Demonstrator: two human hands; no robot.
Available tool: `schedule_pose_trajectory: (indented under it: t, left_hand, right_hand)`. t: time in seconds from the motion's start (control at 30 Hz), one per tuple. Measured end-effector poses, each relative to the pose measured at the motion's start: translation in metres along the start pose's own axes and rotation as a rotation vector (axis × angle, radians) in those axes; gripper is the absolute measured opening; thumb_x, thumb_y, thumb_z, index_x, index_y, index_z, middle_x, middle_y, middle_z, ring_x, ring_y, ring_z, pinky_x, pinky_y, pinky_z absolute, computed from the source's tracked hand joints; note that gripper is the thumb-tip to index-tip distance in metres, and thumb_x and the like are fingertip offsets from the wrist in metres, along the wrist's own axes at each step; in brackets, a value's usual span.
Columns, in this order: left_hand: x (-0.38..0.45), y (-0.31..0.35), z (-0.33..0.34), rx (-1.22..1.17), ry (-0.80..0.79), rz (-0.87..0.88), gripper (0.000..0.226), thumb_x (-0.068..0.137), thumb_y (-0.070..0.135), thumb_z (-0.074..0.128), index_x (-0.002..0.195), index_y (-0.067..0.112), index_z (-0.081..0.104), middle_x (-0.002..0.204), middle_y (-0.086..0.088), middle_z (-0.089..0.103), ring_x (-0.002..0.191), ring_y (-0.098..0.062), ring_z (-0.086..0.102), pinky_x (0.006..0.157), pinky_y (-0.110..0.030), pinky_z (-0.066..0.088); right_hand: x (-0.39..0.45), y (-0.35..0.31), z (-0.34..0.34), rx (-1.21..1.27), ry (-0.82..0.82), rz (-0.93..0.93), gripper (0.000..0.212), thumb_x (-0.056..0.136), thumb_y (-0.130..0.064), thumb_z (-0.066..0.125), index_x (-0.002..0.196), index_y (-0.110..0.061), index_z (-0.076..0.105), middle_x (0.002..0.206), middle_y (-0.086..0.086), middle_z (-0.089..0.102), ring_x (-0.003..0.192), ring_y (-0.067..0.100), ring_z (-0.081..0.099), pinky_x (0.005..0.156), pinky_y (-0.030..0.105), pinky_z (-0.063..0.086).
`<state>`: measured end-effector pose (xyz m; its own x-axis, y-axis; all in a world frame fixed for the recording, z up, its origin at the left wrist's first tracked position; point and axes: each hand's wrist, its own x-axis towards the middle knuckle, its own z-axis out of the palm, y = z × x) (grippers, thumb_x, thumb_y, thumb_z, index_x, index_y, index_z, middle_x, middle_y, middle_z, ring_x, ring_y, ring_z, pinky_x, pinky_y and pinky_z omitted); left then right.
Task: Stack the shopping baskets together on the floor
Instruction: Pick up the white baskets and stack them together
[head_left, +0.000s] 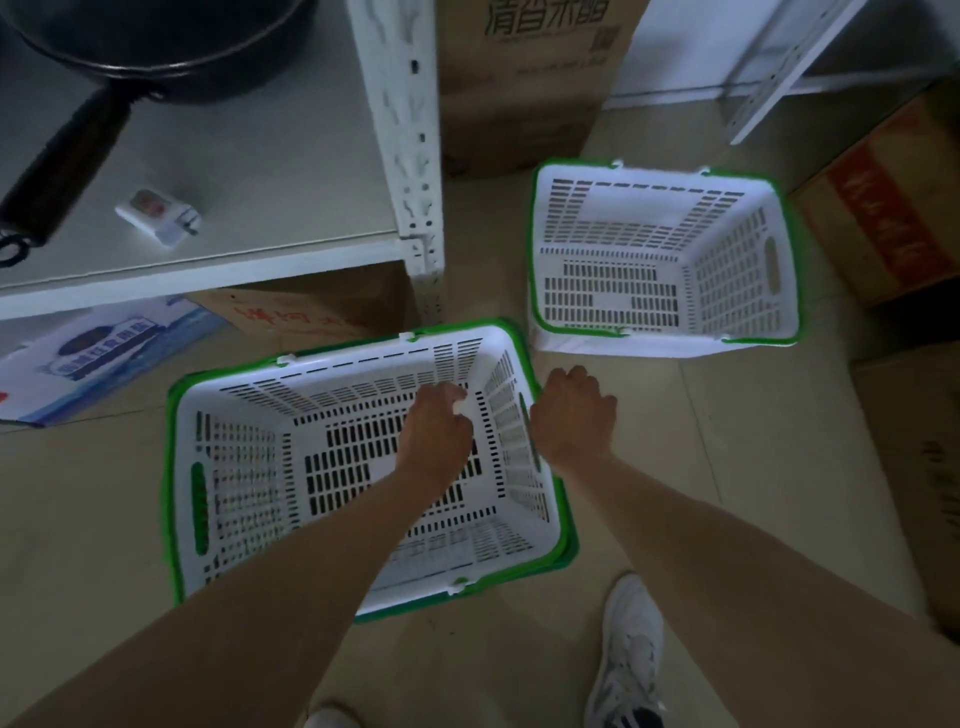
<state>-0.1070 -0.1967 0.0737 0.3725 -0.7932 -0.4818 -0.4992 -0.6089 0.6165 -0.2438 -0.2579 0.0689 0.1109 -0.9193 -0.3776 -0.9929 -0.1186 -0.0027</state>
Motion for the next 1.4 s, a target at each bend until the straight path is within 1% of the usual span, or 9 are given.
schedule_pose_trajectory:
  t: [0.07,0.13,0.5,0.73,0.83,0.93,1.03,1.2,1.4]
  left_hand:
    - [0.009,0.028,0.017,-0.074,-0.019,0.015,0.032,0.088,0.001,0.049,0.114,0.010,0.064,0.121,-0.009,0.065,0.107,-0.025,0.064,0.091,-0.027,0.049]
    - [0.017,0.052,0.033,-0.132,-0.042,0.012,0.029,0.087,0.001,0.048,0.108,0.008,0.066,0.114,-0.011,0.067,0.103,-0.029,0.066,0.092,-0.034,0.052]
    - [0.052,0.151,0.121,-0.109,-0.200,-0.148,0.033,0.092,0.013,0.049,0.121,0.001,0.059,0.123,-0.018,0.062,0.112,-0.033,0.061,0.097,-0.036,0.049]
    - [0.083,0.177,0.171,-0.149,-0.195,-0.194,0.033,0.087,0.018,0.048,0.115,0.002,0.047,0.113,-0.036,0.058,0.104,-0.051,0.060,0.090,-0.056,0.052]
    - [0.082,0.208,0.177,-0.118,-0.187,-0.190,0.036,0.089,0.016,0.049,0.122,0.003,0.046,0.122,-0.029,0.056,0.112,-0.044,0.058,0.097,-0.051,0.049]
    - [0.083,0.233,0.181,0.000,-0.168,-0.148,0.039,0.095,0.017,0.048,0.130,0.002,0.047,0.133,-0.021,0.052,0.121,-0.034,0.053,0.103,-0.038,0.043]
    - [0.089,0.243,0.180,0.179,-0.170,-0.041,0.040,0.097,0.020,0.045,0.133,0.003,0.046,0.137,-0.018,0.048,0.125,-0.031,0.050,0.102,-0.034,0.039]
    - [0.123,0.235,0.161,0.425,-0.082,0.075,0.044,0.095,0.021,0.044,0.137,0.007,0.046,0.140,-0.017,0.046,0.128,-0.033,0.047,0.106,-0.042,0.038]
    - [0.174,0.209,0.135,0.531,0.008,-0.062,0.059,0.091,0.026,0.044,0.148,0.016,0.030,0.158,-0.013,0.022,0.140,-0.035,0.032,0.112,-0.049,0.036]
  right_hand:
    - [0.010,0.016,-0.004,0.032,-0.012,-0.042,0.024,0.092,-0.022,0.043,0.109,-0.010,0.056,0.114,0.009,0.056,0.107,0.027,0.055,0.088,0.040,0.042]
    - [0.021,0.034,-0.009,0.059,-0.025,-0.045,0.026,0.093,-0.022,0.043,0.112,-0.010,0.056,0.117,0.009,0.055,0.110,0.027,0.054,0.090,0.040,0.040]
    - [0.076,0.148,-0.032,0.043,-0.083,0.027,0.028,0.095,-0.025,0.042,0.119,-0.014,0.054,0.120,0.007,0.054,0.114,0.026,0.055,0.094,0.039,0.039]
    - [0.108,0.221,-0.047,0.047,-0.051,0.050,0.025,0.095,-0.020,0.041,0.114,-0.012,0.055,0.117,0.008,0.058,0.111,0.026,0.058,0.094,0.039,0.041]
    - [0.120,0.245,-0.054,0.042,-0.054,0.054,0.024,0.096,-0.020,0.041,0.114,-0.011,0.055,0.116,0.009,0.058,0.110,0.027,0.058,0.092,0.038,0.042]
    - [0.131,0.260,-0.057,0.061,-0.046,0.056,0.022,0.095,-0.020,0.043,0.112,-0.011,0.056,0.114,0.009,0.059,0.108,0.027,0.059,0.089,0.038,0.046]
    - [0.145,0.269,-0.059,0.072,-0.070,0.056,0.025,0.096,-0.020,0.042,0.114,-0.010,0.054,0.117,0.010,0.058,0.110,0.028,0.058,0.093,0.040,0.046]
    - [0.175,0.283,-0.066,0.097,-0.115,0.051,0.029,0.094,-0.020,0.045,0.119,-0.009,0.053,0.121,0.012,0.054,0.111,0.029,0.056,0.094,0.039,0.046]
    - [0.215,0.306,-0.059,0.221,-0.069,0.182,0.034,0.096,-0.020,0.045,0.125,-0.005,0.049,0.128,0.018,0.049,0.112,0.033,0.055,0.087,0.038,0.048]
